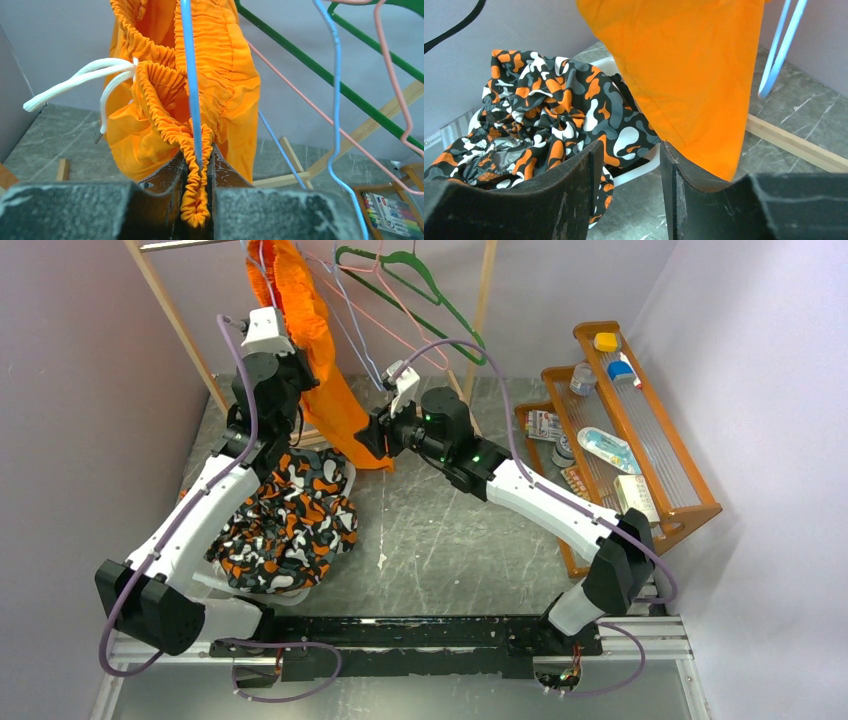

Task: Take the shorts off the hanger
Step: Pick up the hanger from the clothes rod.

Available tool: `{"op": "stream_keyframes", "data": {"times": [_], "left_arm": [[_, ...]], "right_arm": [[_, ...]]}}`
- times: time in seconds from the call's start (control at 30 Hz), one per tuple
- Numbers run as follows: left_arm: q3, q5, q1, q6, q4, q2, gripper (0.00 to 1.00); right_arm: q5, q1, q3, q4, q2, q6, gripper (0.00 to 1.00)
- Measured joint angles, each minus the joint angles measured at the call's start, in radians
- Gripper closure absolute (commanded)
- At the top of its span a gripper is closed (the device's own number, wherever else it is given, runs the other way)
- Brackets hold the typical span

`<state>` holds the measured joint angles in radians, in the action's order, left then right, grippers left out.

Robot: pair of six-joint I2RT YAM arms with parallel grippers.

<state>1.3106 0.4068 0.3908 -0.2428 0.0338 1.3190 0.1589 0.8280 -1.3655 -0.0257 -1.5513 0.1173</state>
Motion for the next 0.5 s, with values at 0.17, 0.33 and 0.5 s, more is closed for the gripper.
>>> {"op": "stream_keyframes", "data": {"times": [0.17, 0.33, 0.5], "left_arm": [[-0.043, 0.015, 0.026, 0.058, 0.070, -0.037, 0.93], [-0.048, 0.008, 0.079, 0.053, 0.036, -0.062, 0.93], [-0.010, -0.019, 0.108, -0.091, -0.138, -0.072, 0.93]], "right_arm": [[-0.032, -0.002, 0.001, 0.002, 0.000, 0.011, 0.50], [-0.108, -0.003, 0.002, 0.021, 0.006, 0.040, 0.46], [-0.150, -0.008, 0.048, 0.077, 0.087, 0.079, 0.42]]}}
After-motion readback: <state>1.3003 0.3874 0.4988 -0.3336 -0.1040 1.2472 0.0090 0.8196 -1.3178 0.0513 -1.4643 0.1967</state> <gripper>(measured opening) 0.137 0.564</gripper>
